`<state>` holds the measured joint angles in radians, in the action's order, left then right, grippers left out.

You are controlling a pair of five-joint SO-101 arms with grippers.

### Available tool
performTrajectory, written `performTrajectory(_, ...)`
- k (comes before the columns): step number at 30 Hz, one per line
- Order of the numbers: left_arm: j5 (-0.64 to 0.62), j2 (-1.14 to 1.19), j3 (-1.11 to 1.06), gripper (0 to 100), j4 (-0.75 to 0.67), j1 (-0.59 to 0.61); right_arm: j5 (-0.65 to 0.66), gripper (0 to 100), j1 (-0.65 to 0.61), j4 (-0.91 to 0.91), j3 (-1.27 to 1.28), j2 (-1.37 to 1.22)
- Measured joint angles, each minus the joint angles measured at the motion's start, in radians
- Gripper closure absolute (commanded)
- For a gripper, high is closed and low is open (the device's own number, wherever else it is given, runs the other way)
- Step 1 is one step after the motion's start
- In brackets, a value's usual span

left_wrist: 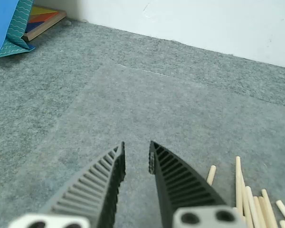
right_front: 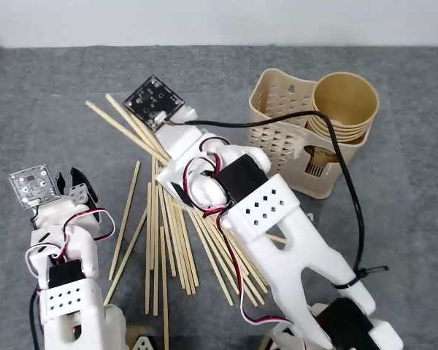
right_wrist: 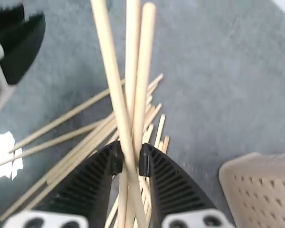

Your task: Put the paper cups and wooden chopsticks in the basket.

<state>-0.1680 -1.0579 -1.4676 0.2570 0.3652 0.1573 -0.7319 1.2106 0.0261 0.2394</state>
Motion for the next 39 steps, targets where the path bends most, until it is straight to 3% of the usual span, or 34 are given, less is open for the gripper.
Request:
performTrajectory(8, 0.000, 0.000, -0.011, 91, 0.000, 0.000, -0.002, 99.1, -0.005, -0.087, 0.000, 0.000)
performTrajectory(21, 0.000, 0.000, -0.011, 91, 0.000, 0.000, -0.002, 99.1, 0.118, -0.307, 0.000, 0.000)
performTrajectory(39, 0.000, 0.000, -0.011, 91, 0.000, 0.000, 0.044, 99.1, 0.442, -0.559, -0.178, 0.000)
